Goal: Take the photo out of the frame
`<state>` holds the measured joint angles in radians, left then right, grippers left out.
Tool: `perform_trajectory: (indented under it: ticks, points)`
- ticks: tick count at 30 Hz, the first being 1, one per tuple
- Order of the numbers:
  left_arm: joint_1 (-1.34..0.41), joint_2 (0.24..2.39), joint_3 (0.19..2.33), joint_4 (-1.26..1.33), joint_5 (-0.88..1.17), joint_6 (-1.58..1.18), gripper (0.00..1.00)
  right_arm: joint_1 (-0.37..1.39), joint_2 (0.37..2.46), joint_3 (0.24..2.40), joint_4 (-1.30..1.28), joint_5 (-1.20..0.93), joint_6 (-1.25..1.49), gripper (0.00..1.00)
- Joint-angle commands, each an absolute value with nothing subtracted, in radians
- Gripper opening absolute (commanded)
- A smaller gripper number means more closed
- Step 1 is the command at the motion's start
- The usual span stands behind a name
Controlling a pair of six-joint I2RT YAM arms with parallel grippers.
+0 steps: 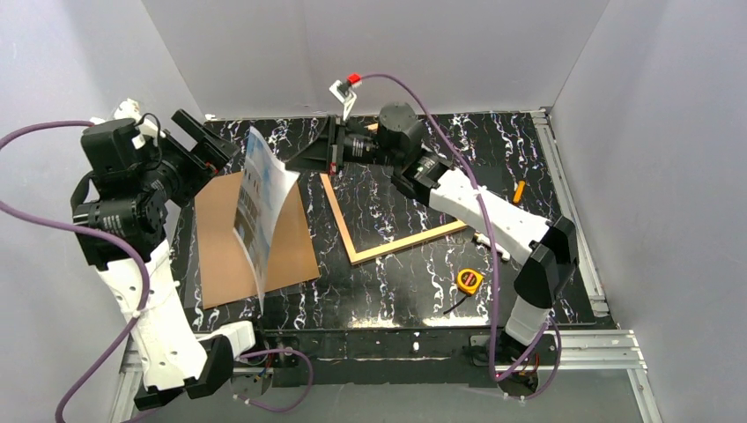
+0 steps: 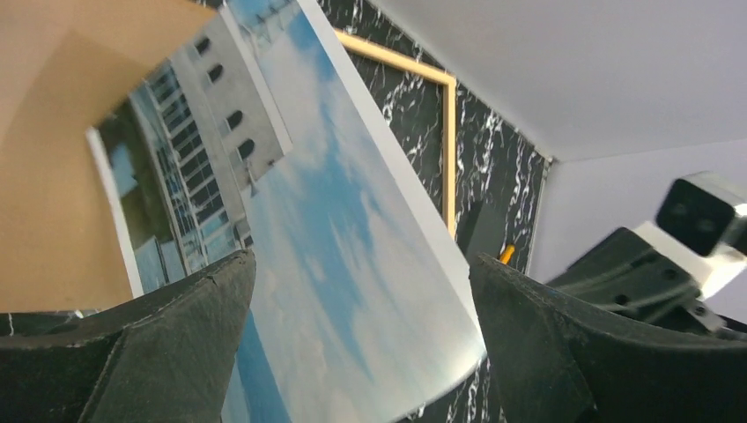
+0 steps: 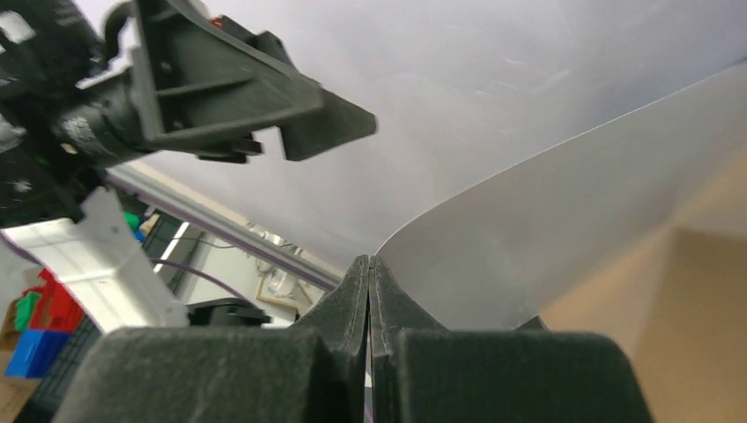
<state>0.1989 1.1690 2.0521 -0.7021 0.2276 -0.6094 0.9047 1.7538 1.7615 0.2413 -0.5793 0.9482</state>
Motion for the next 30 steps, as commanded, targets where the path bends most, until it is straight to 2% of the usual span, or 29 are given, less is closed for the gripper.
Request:
perform_trajectory:
  ticks: [1,6,12,19,30]
  points:
    - [0.198,1.142,1.919,-0.654,0.344,-0.617,0.92,0.892,1.705,1.567,0.401,-0.485,0.936,0.01]
    - [0.197,1.102,1.678,-0.581,0.419,-0.609,0.92,0.887,1.754,1.368,0.538,-0.433,0.964,0.01]
    - [0.170,1.091,1.459,-0.483,0.440,-0.539,0.92,0.883,1.866,1.247,0.609,-0.375,0.972,0.01]
    - [0.074,1.109,1.351,-0.447,0.372,-0.453,0.91,0.904,1.917,1.123,0.679,-0.204,0.991,0.01]
    - [0.022,1.113,1.236,-0.397,0.295,-0.392,0.91,0.907,1.784,0.951,0.627,0.078,0.964,0.01]
